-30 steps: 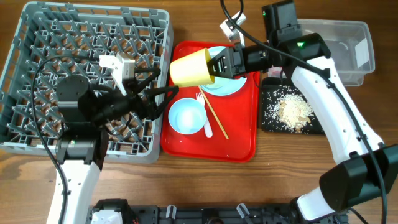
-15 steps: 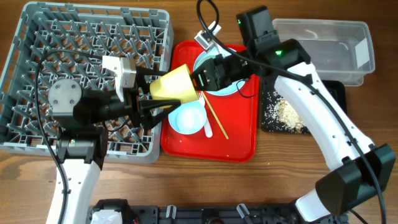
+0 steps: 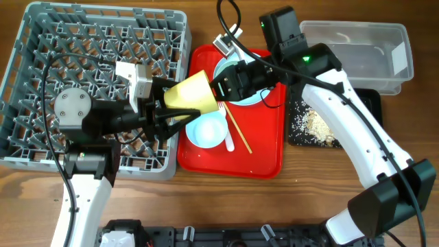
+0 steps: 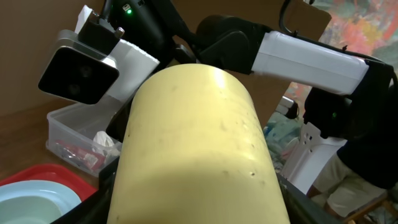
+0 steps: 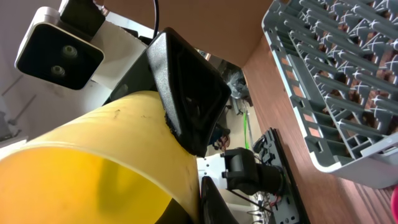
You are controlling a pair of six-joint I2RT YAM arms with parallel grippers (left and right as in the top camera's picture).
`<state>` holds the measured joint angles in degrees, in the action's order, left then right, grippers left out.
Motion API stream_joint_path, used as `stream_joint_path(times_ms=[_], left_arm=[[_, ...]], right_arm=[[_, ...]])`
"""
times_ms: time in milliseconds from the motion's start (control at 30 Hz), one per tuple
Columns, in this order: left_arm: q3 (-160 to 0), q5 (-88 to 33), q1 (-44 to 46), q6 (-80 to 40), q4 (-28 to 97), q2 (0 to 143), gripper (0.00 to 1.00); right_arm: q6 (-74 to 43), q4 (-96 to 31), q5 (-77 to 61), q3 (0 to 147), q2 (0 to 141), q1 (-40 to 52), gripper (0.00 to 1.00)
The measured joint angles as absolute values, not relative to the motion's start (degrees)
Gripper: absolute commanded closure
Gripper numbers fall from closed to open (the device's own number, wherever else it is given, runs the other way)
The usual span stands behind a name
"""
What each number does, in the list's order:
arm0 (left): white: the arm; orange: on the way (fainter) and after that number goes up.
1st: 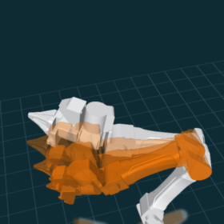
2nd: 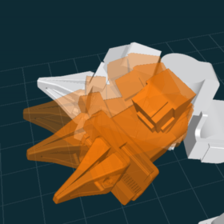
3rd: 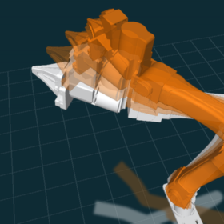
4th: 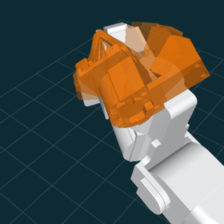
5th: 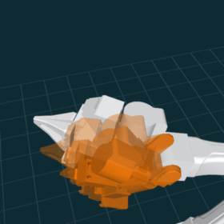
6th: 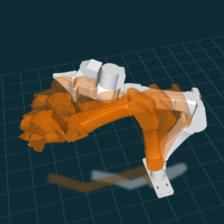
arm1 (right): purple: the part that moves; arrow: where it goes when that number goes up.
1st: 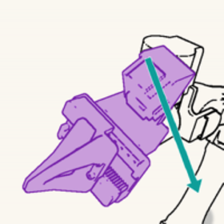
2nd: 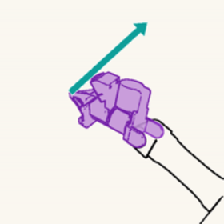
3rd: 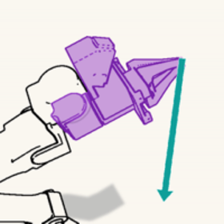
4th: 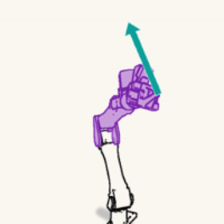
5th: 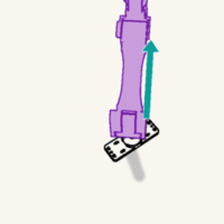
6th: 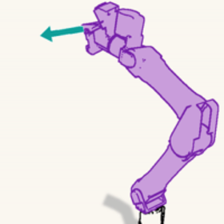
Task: Sort waste into correct bins and load items into the dishwasher rack
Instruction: 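Hand the yellow cup from the right gripper to the left gripper, then lower the yellow cup into the dish rack with the left gripper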
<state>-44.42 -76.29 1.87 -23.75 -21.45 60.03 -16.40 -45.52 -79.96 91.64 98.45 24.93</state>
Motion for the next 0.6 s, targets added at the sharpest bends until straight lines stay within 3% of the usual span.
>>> stream_joint_path(times_ms=[67, 167, 300, 467, 567, 600], left_arm=[[-44.4, -76.2, 1.9, -23.9, -21.5, 60.0, 0.4], [-44.4, -76.2, 1.9, -23.9, -21.5, 60.0, 0.43], [-44.4, -76.7, 1.6, -23.6, -21.5, 60.0, 0.48], [-44.5, -76.9, -3.0, -23.2, -17.2, 60.0, 0.66], [-44.8, -75.2, -7.0, -22.2, -11.3, 60.2, 0.95], [-44.8, -74.5, -7.9, -21.7, -8.9, 60.3, 0.96]], right_arm=[[-16.4, -45.5, -80.0, 91.6, 98.5, 24.9, 0.95], [-16.5, -45.6, -80.1, 91.6, 98.5, 24.9, 0.78], [-17.3, -45.8, -78.8, 91.6, 98.5, 24.9, 0.64], [-18.6, -48.6, -70.8, 91.6, 98.5, 23.5, 0.59], [-19.2, -49.5, -64.5, 91.6, 98.5, 20.8, 0.58], [-19.3, -49.8, -62.8, 91.6, 98.5, 19.9, 0.58]])
